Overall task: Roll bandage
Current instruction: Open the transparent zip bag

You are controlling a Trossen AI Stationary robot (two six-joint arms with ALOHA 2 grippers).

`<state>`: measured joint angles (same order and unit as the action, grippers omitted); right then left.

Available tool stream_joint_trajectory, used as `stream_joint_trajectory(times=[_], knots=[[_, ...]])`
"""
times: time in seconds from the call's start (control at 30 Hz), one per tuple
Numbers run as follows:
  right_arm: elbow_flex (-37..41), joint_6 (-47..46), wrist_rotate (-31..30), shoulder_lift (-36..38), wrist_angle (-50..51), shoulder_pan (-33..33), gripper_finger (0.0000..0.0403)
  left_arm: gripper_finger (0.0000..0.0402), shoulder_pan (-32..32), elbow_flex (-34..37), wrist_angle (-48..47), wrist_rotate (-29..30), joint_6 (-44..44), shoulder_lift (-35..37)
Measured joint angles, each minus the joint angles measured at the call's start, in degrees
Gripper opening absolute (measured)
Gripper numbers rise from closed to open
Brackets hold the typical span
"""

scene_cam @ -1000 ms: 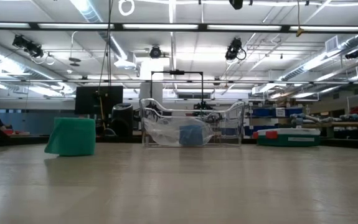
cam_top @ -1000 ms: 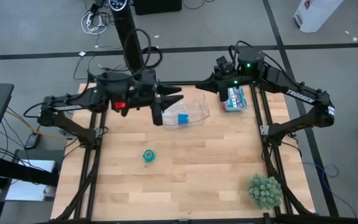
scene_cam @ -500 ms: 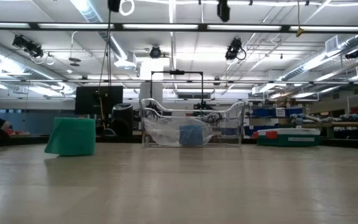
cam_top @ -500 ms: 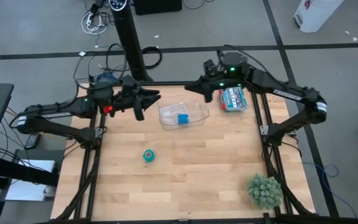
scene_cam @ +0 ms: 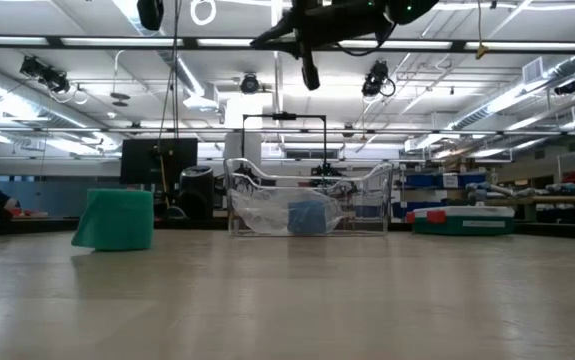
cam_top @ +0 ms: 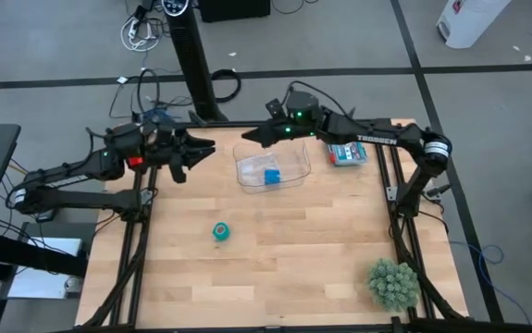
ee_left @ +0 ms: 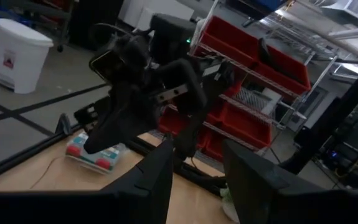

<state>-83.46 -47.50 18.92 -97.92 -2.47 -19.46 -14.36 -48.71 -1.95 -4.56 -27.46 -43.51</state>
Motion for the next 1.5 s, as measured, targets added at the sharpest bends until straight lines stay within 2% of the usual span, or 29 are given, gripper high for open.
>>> stream_joint_trajectory(times=[0.37,0.57,0.77,1.0,1.1,1.23,1.33,1.5], knots=[[-0.02,-7.5,-4.48,-0.19,-3.6,-2.07,0.0002,0.0147,-2.69,0.2,0.3,-0.26,-2.94,-2.24],[-0.02,-7.88,-5.04,-0.08,-8.03,-2.73,0.0002,0.0147,-4.15,0.18,4.04,-8.49,0.6,-0.51],[-0.02,-6.16,-3.51,-0.06,-9.47,-2.19,0.0001,0.0147,-5.98,0.18,3.06,-9.27,1.37,-1.87],[-0.02,4.36,2.7,0.18,-6.31,-1.81,0.0,0.0147,-8.97,0.18,1.51,-8.76,-6.45,-7.04],[-0.02,10.84,6.78,0.18,1.18,-2.35,0.0,0.0147,-10.13,0.2,-0.27,-5.83,-10.06,-10.16],[-0.02,21.74,10.36,0.19,13.57,-2.4,0.0,0.0147,-11.08,0.18,0.55,1.52,-17.6,-14.29],[-0.02,31.88,10.43,0.38,23.83,-2.26,0.0,0.0147,-11.2,0.2,3.73,4.83,-23.72,-17.08],[-0.02,46.94,7.7,0.39,37.54,-2.32,0.0003,0.0147,-11.14,0.18,13.12,4.96,-30.1,-21.3]])
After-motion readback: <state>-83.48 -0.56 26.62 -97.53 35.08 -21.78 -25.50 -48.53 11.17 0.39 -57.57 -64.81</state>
